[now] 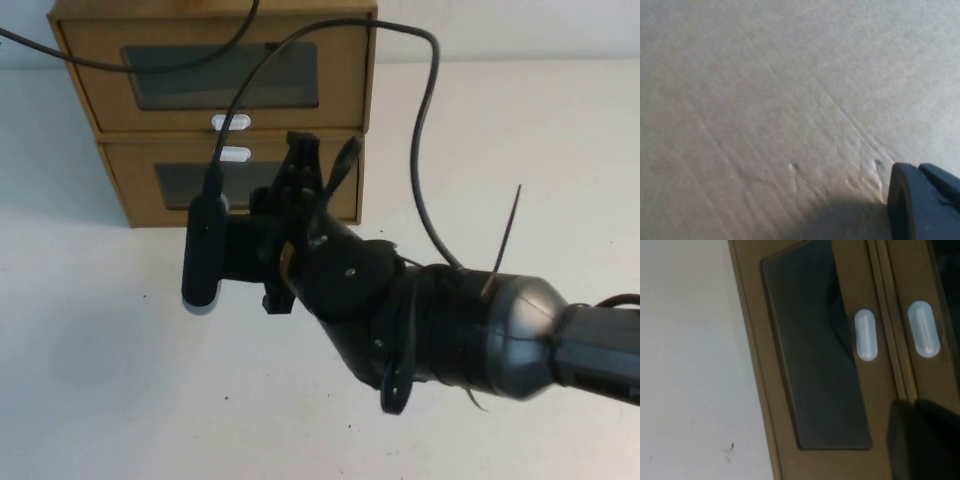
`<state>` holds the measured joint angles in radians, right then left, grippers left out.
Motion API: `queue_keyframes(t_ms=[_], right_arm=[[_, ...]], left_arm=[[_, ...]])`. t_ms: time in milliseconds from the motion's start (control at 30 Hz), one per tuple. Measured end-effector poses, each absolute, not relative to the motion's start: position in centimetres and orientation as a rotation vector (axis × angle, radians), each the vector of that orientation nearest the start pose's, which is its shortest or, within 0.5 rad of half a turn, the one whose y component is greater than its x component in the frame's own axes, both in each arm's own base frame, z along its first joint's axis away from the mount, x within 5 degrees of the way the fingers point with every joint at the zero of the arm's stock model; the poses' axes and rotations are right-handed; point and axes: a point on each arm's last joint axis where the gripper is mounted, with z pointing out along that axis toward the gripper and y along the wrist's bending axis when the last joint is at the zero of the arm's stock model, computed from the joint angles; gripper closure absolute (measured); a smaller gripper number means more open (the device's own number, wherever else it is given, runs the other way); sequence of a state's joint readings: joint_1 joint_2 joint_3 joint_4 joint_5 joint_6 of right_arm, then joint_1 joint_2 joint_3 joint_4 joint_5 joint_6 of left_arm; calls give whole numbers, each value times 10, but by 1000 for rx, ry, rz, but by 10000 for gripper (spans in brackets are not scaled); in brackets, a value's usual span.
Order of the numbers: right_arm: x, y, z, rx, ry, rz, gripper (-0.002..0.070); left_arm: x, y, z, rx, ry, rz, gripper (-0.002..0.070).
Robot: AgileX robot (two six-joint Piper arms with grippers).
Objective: Open the shoe box
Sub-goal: 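Pull the top drawer of the cardboard box fully open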
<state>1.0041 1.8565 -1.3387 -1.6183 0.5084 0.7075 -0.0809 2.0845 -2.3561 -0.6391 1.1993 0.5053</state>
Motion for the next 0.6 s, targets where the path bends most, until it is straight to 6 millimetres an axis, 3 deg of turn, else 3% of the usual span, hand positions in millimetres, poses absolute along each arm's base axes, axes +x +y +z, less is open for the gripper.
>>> queue_keyframes(t_ms=[167,467,600], right_arm=[[277,353,260,-1379,1350,-461,654],[305,370,261,-1387,1282,-541,402],[320,371,263,-1359,1283,-557,367]], left_arm=[[449,-87,406,642,2152,-598,680],[449,-87,406,642,2152,-598,680],[449,-87,406,633,2156,-603,680]])
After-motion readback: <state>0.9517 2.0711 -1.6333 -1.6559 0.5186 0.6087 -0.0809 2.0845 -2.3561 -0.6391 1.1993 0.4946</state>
